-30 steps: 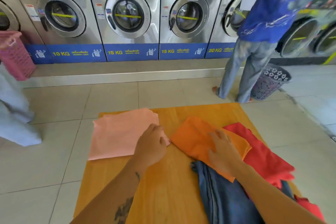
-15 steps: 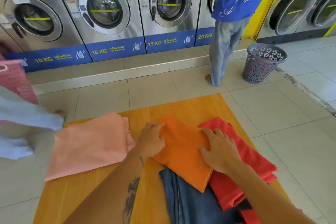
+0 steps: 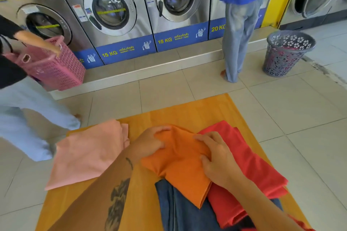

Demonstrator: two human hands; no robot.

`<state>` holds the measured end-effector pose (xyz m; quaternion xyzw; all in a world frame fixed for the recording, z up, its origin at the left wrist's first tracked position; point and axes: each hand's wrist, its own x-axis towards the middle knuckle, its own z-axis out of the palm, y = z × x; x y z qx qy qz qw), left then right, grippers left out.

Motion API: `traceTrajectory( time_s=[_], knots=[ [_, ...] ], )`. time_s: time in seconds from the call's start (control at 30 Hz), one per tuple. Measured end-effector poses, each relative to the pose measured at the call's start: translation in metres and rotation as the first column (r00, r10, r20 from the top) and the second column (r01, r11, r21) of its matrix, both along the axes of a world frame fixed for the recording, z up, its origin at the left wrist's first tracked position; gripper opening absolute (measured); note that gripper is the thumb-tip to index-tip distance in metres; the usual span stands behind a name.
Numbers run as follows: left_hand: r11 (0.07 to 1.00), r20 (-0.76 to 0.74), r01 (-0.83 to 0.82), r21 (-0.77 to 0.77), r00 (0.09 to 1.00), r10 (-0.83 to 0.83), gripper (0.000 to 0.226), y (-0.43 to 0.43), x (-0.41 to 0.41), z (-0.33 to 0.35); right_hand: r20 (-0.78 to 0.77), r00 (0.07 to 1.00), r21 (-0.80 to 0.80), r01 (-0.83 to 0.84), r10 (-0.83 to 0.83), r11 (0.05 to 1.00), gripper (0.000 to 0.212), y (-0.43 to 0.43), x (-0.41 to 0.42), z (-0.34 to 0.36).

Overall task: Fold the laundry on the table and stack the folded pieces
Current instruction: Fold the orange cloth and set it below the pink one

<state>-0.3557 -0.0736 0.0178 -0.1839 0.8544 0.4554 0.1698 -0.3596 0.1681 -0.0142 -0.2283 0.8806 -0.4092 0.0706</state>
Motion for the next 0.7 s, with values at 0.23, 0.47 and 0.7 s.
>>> traceTrajectory(
  time_s=[0.23, 0.47, 0.7],
  knots=[
    [0.997, -0.223, -0.043, -0.063, 0.974, 0.028, 0.052, 0.003, 0.042, 0.015, -0.023, 0.988, -0.087, 0.153, -0.156, 0.984, 0.054, -0.013, 0.008, 0.02],
    [0.982, -0.442, -0.188, 0.03, 0.878, 0.182, 0.037, -0.028, 0.112, 0.046, -0.113, 0.977, -0.199, 0.159, -0.184, 0.967, 0.051, -0.05, 0.038, 0.068],
    [0.923, -0.491, -0.381, 0.054, 0.795, 0.356, 0.032, -0.099, 0.226, 0.055, 0.019, 0.999, -0.17, 0.03, -0.027, 0.985, 0.049, -0.126, 0.094, 0.088]
  ],
)
